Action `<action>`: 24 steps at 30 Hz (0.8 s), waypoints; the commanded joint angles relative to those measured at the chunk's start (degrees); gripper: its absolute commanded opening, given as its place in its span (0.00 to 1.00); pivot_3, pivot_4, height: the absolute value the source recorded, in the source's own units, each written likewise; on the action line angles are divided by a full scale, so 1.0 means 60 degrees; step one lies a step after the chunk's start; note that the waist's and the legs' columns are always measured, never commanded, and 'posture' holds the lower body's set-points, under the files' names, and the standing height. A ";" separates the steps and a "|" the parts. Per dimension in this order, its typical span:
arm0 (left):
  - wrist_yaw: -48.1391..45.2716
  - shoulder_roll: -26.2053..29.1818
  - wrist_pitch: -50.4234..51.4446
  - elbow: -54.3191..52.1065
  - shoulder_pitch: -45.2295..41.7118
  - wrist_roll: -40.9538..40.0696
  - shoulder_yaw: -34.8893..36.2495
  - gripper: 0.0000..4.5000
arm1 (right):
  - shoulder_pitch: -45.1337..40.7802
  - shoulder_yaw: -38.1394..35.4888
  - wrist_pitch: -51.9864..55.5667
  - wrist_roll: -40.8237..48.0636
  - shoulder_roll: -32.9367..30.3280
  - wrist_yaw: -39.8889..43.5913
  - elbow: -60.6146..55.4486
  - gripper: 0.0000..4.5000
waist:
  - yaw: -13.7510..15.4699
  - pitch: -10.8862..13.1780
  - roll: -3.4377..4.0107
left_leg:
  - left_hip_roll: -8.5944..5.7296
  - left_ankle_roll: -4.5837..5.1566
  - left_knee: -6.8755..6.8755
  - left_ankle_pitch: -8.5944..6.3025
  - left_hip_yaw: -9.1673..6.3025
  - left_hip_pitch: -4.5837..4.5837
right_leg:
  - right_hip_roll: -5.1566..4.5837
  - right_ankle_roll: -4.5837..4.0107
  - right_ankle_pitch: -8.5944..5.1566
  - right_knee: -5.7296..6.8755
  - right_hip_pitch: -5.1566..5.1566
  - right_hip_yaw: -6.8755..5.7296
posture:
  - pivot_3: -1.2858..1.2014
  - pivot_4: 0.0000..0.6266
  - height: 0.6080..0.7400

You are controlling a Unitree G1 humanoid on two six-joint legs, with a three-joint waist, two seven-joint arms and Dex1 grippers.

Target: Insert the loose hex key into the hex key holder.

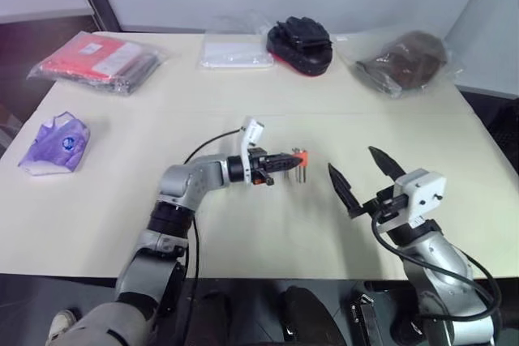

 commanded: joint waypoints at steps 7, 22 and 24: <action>-0.0194 0.0892 -0.0761 -0.0039 0.0111 0.0729 0.0018 0.71 | -0.0063 0.0061 -0.0099 -0.0080 0.0106 -0.0194 -0.0435 1.00 | 0.0003 0.0000 0.0000 | 0.0002 0.0000 -0.0004 0.0000 -0.0002 0.0003 | 0.0000 -0.0001 0.0000 -0.0003 0.0002 -0.0001 | 0.52 0.24 1.00; -0.1797 0.3531 -0.3093 -0.2472 0.0402 0.1771 -0.0316 1.00 | -0.0063 -0.2283 0.3842 0.2513 -0.4320 0.2379 -0.1251 1.00 | 0.0246 0.0005 0.0005 | 0.0001 0.0000 -0.0001 0.0000 -0.0001 0.0006 | -0.0005 -0.0001 0.0001 -0.0016 0.0018 -0.0004 | 0.52 0.24 1.00; -0.2247 0.3817 -0.3247 -0.2795 0.0443 0.1692 -0.0357 1.00 | -0.0163 -0.2682 0.4515 0.2854 -0.5391 0.3033 -0.1252 1.00 | 0.0259 0.0005 0.0004 | 0.0002 0.0001 -0.0001 0.0000 0.0000 0.0006 | -0.0005 -0.0002 0.0001 -0.0021 0.0021 -0.0004 | 0.52 0.24 1.00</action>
